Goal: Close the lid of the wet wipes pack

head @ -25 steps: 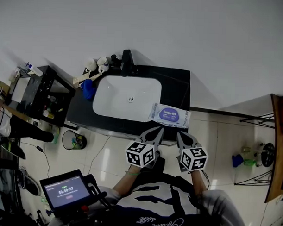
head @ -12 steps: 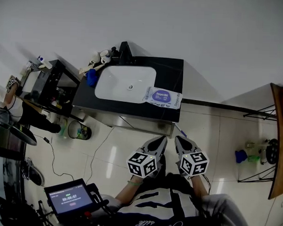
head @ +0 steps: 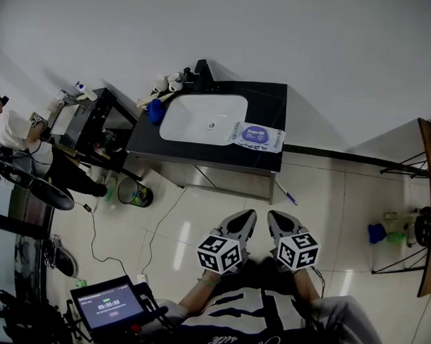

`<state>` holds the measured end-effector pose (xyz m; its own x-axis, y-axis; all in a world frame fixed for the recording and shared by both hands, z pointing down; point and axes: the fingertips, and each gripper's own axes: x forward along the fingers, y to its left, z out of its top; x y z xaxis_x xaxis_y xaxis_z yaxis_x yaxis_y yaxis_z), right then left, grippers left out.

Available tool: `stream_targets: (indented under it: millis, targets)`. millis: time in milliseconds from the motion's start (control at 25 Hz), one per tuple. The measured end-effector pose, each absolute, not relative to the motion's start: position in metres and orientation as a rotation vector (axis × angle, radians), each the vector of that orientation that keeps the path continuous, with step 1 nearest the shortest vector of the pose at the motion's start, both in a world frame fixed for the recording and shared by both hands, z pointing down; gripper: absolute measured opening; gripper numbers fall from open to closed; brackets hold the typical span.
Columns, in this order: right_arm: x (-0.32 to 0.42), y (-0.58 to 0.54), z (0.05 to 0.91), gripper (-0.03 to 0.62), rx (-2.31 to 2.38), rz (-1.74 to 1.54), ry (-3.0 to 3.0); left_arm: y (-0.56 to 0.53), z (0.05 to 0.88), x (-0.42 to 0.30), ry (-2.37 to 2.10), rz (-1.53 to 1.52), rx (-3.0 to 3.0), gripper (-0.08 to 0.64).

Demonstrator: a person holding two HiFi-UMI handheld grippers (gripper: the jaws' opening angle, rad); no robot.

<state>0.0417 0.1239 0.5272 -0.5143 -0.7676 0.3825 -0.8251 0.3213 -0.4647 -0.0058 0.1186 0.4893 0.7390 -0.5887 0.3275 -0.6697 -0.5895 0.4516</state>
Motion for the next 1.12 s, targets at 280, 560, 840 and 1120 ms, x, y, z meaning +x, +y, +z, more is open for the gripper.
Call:
stream_targets:
  millis: [280,560,840,1120]
  targets:
    - [0.012,0.128,0.504,-0.006,1.513,0.911,-2.476,0.125,0.472,-0.037,-0.936,0.187,2.381,-0.001]
    - [-0.006,0.132,0.495,-0.005,1.565,0.808,-2.524,0.127,0.481,-0.058,-0.947,0.160,2.406,0.000]
    - [-0.010,0.133,0.501,-0.006,1.596,0.779,-2.518,0.127,0.490,-0.068,-0.946,0.148,2.419,0.000]
    - [-0.015,0.130,0.506,-0.005,1.587,0.765,-2.517,0.124,0.495,-0.075,-0.954,0.134,2.413,0.000]
